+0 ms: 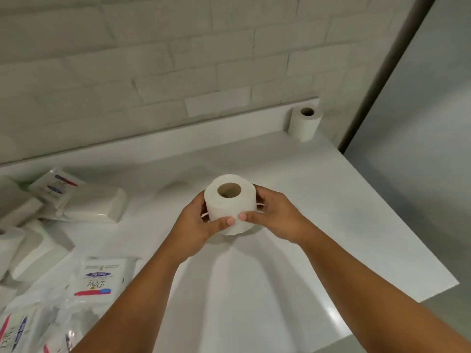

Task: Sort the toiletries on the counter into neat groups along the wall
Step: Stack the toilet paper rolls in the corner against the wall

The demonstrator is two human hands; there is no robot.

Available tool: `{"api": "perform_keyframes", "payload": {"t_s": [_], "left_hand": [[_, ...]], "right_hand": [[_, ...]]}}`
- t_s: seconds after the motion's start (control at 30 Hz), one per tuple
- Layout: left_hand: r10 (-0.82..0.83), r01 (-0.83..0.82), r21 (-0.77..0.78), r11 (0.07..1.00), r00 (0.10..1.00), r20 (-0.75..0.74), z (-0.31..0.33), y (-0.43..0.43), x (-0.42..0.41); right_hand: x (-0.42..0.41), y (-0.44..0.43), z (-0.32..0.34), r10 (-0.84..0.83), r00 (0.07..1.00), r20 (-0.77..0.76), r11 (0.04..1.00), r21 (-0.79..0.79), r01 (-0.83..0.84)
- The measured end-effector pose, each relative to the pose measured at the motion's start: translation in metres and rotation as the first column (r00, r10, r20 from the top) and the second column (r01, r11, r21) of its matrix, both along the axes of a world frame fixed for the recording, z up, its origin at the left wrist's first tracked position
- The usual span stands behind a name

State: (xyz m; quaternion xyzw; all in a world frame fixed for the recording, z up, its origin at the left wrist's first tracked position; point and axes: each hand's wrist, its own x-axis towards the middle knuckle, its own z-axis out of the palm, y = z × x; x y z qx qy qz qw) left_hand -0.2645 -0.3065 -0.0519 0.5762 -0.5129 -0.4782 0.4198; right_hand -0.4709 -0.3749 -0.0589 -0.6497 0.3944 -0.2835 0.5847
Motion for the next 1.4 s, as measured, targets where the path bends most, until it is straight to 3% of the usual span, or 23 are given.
{"api": "perform_keyframes", "payload": {"t_s": [0.6,0.93,1.4], "left_hand": [[-0.107,0.107,0.001,0.994,0.988,0.115,-0.036,-0.175,-0.176],[-0.078,0.086,-0.050,0.995,0.987,0.138,-0.059,-0.255,-0.218],[0.103,-0.081,-0.095,0.992,0.962,0.253,-0.077,-0.317,-0.235]], "right_hand": [[-0.180,-0.138,-0.041,-0.199,0.980,0.016,0.980,0.009,0.199],[-0.213,-0.211,-0.060,-0.274,0.960,-0.047,0.962,0.001,0.275],[-0.206,-0.273,-0.059,-0.306,0.950,-0.059,0.951,-0.069,0.302]]}}
